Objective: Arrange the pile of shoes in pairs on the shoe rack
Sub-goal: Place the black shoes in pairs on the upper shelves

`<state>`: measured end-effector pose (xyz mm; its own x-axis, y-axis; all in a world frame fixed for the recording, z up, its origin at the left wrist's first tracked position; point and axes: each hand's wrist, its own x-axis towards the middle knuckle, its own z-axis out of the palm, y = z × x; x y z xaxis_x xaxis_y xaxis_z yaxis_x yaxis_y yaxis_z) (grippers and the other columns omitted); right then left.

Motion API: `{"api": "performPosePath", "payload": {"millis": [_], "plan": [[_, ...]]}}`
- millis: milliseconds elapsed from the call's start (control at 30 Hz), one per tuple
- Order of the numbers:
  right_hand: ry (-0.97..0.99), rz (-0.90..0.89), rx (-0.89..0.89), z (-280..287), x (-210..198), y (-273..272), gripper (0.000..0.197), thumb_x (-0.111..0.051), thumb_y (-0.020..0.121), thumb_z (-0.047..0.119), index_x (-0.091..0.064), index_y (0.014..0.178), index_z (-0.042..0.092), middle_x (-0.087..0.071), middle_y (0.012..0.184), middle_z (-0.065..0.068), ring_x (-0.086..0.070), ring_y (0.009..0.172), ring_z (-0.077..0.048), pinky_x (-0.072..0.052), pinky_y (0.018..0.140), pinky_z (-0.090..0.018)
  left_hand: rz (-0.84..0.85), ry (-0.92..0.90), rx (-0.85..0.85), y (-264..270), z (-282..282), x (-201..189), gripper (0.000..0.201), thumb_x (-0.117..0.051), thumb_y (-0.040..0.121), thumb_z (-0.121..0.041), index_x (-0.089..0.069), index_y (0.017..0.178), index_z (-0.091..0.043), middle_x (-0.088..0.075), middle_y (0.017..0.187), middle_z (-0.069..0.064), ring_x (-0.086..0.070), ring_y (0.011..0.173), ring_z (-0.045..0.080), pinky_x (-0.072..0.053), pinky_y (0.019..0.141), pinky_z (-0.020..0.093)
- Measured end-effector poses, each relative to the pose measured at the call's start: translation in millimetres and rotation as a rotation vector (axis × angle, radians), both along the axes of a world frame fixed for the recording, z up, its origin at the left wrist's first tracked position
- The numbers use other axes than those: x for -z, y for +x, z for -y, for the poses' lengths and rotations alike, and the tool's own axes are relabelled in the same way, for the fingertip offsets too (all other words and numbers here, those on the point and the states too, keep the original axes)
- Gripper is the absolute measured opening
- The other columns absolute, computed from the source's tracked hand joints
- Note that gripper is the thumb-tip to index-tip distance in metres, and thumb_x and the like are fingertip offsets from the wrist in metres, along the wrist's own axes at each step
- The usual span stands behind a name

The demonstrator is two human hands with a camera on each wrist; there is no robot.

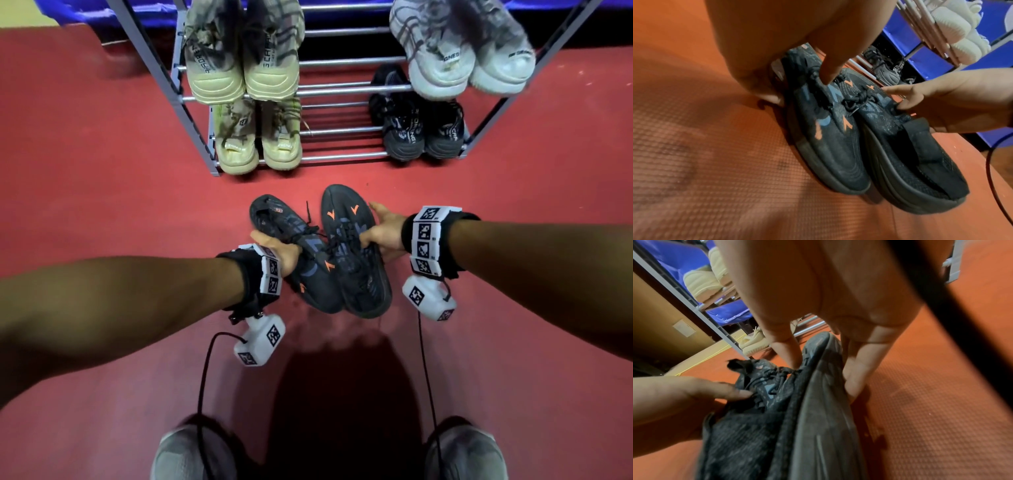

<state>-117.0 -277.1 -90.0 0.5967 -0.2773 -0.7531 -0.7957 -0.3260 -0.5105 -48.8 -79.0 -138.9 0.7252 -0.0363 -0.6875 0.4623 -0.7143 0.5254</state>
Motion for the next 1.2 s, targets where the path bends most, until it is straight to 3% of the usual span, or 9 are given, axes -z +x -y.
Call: {"api": "performPosePath", "payload": {"millis": [167, 333, 500, 600, 800, 900, 1000, 1100, 1200], "plan": [[-0.059, 0.056, 0.000, -1, 14, -7, 0.098, -0.079, 0.078, 0.008, -0.017, 0.152, 0.026, -0.058, 0.131, -0.010, -0.059, 0.108, -0.030, -0.055, 0.085, -0.042, 0.121, -0.027, -0.008, -3, 14, -12, 0.092, -0.076, 0.078, -0.032, -0.014, 0.145, -0.016, -0.060, 0.123, 0.011, -0.059, 0.095, 0.032, -0.048, 0.087, 0.035], [-0.066, 0.124, -0.032, 3, 14, -21, 0.108, -0.071, 0.079, -0.006, -0.008, 0.158, 0.032, -0.060, 0.126, -0.008, -0.062, 0.110, -0.030, -0.057, 0.087, -0.041, 0.095, 0.057, 0.187, -8, 21, -23, 0.104, -0.066, 0.090, -0.020, 0.014, 0.156, -0.023, -0.058, 0.126, 0.015, -0.061, 0.113, 0.036, -0.048, 0.100, 0.039], [-0.019, 0.313, 0.028, 22, 0, -36, 0.097, -0.058, 0.083, -0.017, -0.015, 0.157, 0.030, -0.061, 0.118, -0.010, -0.063, 0.090, -0.023, -0.052, 0.057, -0.015, 0.331, -0.086, 0.333, -18, 14, -22, 0.095, -0.060, 0.089, -0.015, 0.003, 0.157, -0.037, -0.052, 0.145, 0.001, -0.053, 0.129, 0.028, -0.040, 0.106, 0.030], [-0.002, 0.423, 0.120, 34, -12, -42, 0.093, -0.054, 0.082, -0.015, -0.020, 0.152, 0.036, -0.065, 0.114, -0.012, -0.069, 0.093, -0.025, -0.058, 0.063, -0.025, 0.464, -0.238, 0.389, -18, 9, -39, 0.094, -0.052, 0.088, -0.005, 0.000, 0.154, -0.046, -0.042, 0.153, 0.001, -0.039, 0.142, 0.025, -0.030, 0.118, 0.036], [-0.077, 0.748, 0.290, 49, -43, -58, 0.076, -0.045, 0.086, -0.015, -0.024, 0.146, 0.027, -0.069, 0.097, 0.001, -0.069, 0.075, -0.008, -0.055, 0.065, -0.022, 0.762, -0.407, 0.434, -31, 29, -101, 0.087, -0.051, 0.091, 0.004, -0.012, 0.158, -0.034, -0.045, 0.138, 0.006, -0.043, 0.115, 0.013, -0.023, 0.090, 0.003], [-0.090, 0.889, 0.393, 55, -67, -63, 0.071, -0.041, 0.091, -0.017, -0.025, 0.148, 0.022, -0.067, 0.100, 0.004, -0.068, 0.072, 0.005, -0.052, 0.063, -0.014, 0.834, -0.525, 0.385, -35, 59, -124, 0.086, -0.053, 0.089, 0.005, -0.017, 0.157, -0.034, -0.041, 0.131, -0.018, -0.041, 0.107, -0.018, -0.017, 0.089, -0.011], [-0.088, 1.014, 0.497, 69, -91, -58, 0.072, -0.037, 0.089, -0.020, -0.028, 0.147, 0.023, -0.069, 0.090, 0.000, -0.067, 0.061, -0.003, -0.053, 0.057, -0.021, 0.891, -0.619, 0.356, -30, 84, -147, 0.087, -0.054, 0.088, 0.001, -0.016, 0.157, -0.035, -0.032, 0.131, -0.035, -0.027, 0.115, -0.033, -0.018, 0.096, -0.006], [-0.148, 1.142, 0.532, 85, -122, -52, 0.071, -0.034, 0.087, -0.021, -0.030, 0.146, 0.019, -0.063, 0.061, 0.017, -0.051, 0.045, 0.000, -0.043, 0.048, -0.016, 0.982, -0.666, 0.374, -22, 104, -176, 0.088, -0.054, 0.088, 0.000, -0.013, 0.158, -0.034, -0.031, 0.147, -0.023, -0.027, 0.135, -0.017, -0.023, 0.112, 0.010], [-0.197, 1.267, 0.512, 105, -154, -43, 0.075, -0.036, 0.084, -0.019, -0.032, 0.145, 0.024, -0.064, 0.065, 0.015, -0.050, 0.052, -0.008, -0.043, 0.053, -0.022, 1.050, -0.758, 0.361, -16, 122, -214, 0.087, -0.055, 0.086, 0.000, -0.016, 0.158, -0.029, -0.039, 0.152, -0.010, -0.039, 0.140, 0.006, -0.034, 0.116, 0.036]]}}
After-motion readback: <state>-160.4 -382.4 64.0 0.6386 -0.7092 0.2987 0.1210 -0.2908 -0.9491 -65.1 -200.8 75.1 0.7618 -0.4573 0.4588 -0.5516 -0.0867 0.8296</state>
